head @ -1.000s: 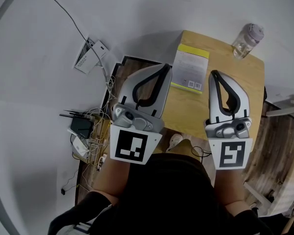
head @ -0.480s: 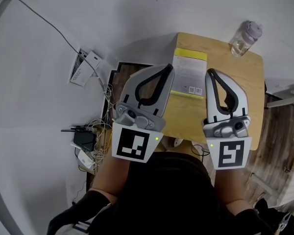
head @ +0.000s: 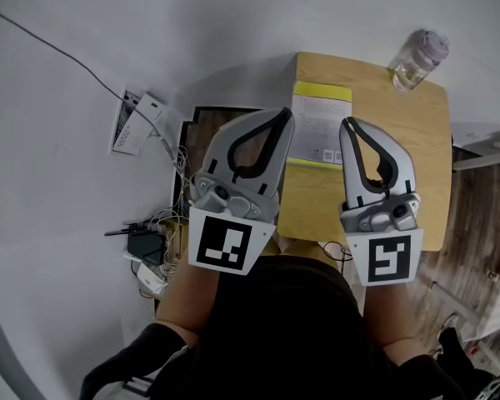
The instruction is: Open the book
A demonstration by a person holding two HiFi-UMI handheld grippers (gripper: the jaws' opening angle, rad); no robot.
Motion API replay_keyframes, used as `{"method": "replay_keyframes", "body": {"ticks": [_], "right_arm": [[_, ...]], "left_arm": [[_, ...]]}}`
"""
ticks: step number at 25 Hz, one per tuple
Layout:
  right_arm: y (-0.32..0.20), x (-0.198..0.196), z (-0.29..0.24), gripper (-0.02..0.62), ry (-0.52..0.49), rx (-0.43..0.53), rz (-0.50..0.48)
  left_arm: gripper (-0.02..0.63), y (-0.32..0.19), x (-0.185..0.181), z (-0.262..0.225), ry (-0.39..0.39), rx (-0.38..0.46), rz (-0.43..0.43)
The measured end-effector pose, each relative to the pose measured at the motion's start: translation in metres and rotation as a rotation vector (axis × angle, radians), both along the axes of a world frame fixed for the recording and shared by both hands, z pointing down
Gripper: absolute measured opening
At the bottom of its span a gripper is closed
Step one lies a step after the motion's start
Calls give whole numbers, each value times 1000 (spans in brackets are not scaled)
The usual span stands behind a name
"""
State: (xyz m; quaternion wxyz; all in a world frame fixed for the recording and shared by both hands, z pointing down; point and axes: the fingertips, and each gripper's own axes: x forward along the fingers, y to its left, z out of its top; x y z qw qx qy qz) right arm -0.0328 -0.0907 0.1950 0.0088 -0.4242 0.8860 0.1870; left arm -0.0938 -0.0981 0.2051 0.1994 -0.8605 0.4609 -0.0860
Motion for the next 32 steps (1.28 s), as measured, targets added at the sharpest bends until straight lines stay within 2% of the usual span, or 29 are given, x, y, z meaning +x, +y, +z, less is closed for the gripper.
{"method": "replay_keyframes", "body": {"ticks": [5, 10, 13, 24, 32], "right_arm": [[-4, -11, 20, 28, 55, -28, -7], [-8, -21, 44, 31, 104, -97, -34], [-11, -26, 63, 124, 133, -149, -46], [-16, -49, 130, 160, 268, -290, -84], [-15, -63, 174, 167, 362, -357, -104]], "left_arm": [[11, -4, -3, 9, 34, -6, 32], [10, -8, -7, 21, 47, -30, 40], [11, -12, -8, 29, 49, -45, 41], [10, -18, -20, 49, 60, -98, 48], [9, -20, -27, 60, 56, -117, 50]]}}
